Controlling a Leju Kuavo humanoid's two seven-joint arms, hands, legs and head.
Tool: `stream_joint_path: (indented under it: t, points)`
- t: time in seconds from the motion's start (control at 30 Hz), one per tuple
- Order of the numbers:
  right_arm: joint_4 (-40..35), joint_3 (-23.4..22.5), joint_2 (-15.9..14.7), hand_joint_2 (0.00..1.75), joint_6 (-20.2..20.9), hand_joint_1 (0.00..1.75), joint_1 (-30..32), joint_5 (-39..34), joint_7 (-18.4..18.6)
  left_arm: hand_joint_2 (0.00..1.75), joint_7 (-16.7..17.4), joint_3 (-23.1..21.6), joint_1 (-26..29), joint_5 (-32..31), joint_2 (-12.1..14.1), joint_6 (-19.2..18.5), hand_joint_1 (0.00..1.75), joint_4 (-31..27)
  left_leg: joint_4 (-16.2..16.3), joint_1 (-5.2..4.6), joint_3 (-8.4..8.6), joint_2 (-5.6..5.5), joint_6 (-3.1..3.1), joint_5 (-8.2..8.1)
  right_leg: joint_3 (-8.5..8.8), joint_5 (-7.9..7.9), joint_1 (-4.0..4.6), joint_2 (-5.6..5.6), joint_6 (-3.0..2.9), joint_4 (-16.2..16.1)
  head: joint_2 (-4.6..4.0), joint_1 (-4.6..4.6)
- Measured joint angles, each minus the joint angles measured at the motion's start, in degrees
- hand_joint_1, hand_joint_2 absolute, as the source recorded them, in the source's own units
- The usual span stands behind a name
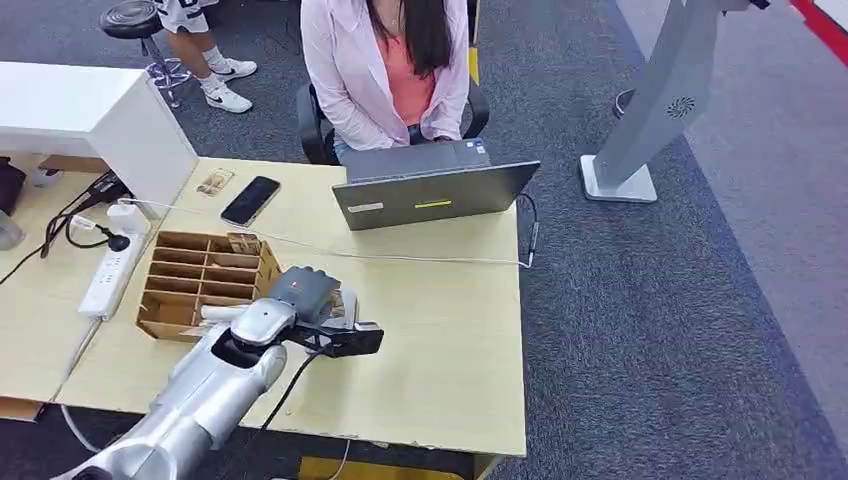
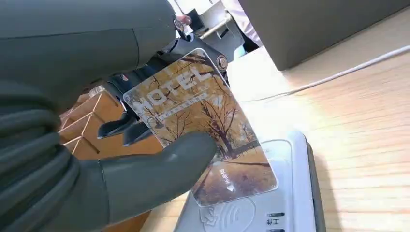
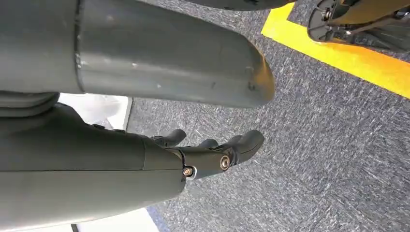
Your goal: Pass the card to the sensor for recognition and then transmit it.
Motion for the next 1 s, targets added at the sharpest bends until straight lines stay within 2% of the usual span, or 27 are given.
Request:
stream_joint_path:
  t: [0.3,1.0]
  points:
    - [0.0,0.0,0.0,0.00,0.0,0.00,0.0,0.1,0.0,1.75,-0.1,-1.1,-1.1,0.1,0.0,-0.1,1.75,2.0,0.0,0.00,0.20,0.00,0.00,0.01,0.21,0.02,0.00,0.00,0.00,0.0,0.00,0.02]
    - [0.0,0.0,0.0,0.00,0.0,0.00,0.0,0.1,0.0,1.75,-0.1,-2.0,-1.4,0.1,0.0,-0.1,1.75,2.8,0.0,0.00,0.24,0.00,0.00,0.01,0.25,0.02,0.00,0.00,0.00,0.0,0.00,0.00]
